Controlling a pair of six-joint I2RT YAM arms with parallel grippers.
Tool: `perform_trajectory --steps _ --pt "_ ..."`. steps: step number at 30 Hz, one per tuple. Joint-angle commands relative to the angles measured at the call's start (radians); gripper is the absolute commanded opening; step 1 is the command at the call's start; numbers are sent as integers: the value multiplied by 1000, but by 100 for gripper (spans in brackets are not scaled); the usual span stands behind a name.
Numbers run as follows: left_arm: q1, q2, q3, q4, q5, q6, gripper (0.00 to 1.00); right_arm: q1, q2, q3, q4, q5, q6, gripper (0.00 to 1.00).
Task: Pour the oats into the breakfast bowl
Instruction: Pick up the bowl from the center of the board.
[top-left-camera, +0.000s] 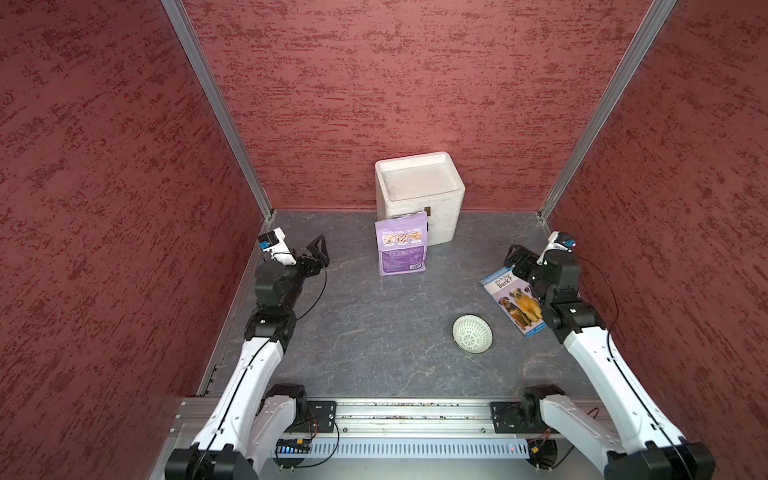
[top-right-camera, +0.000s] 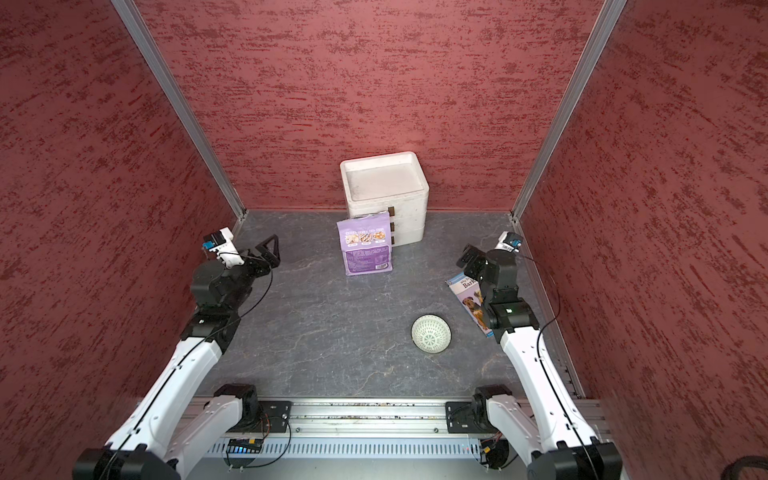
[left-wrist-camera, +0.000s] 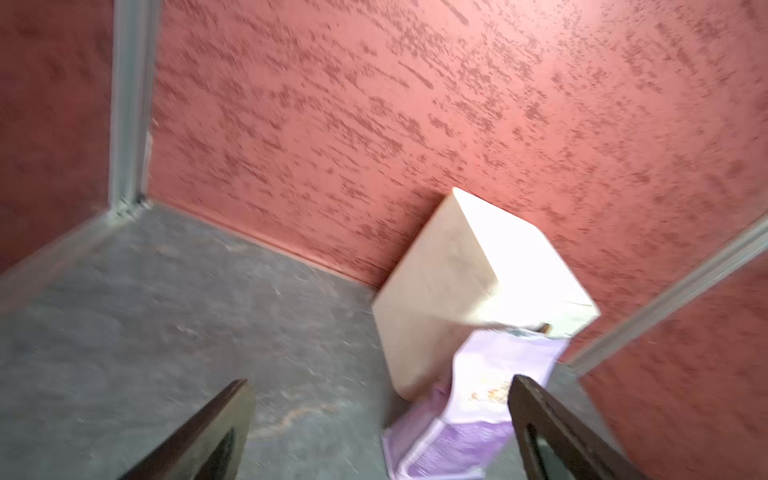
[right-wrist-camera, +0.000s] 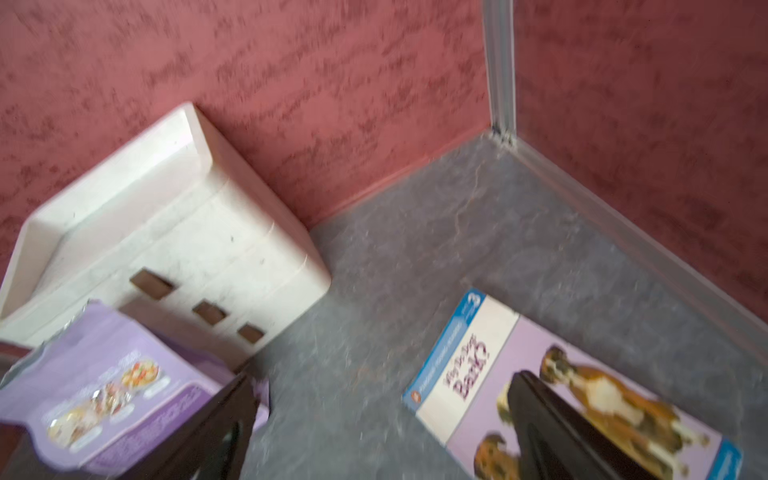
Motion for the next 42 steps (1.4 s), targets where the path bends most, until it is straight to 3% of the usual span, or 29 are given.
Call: perform_trajectory --steps 1,5,8,16,30,35,42 --pt "-13 -21 -67 -156 188 -192 100 37 106 47 -400 -286 105 97" --pt "-152 -69 -50 -357 -48 -191 100 150 100 60 -562 -147 131 94" --pt "-204 -61 -20 -484 -180 -210 100 158 47 1 -590 -123 158 85" --pt "-213 4 -19 -485 -170 -249 100 196 91 -110 -529 -156 216 61" --pt "-212 17 -15 -504 -203 -285 100 231 213 -179 -414 -170 203 25" --pt "-211 23 -2 -508 -207 -283 100 253 220 -174 -418 -179 198 0" --pt "-202 22 47 -555 -229 -254 100 380 183 -119 -439 -214 256 0"
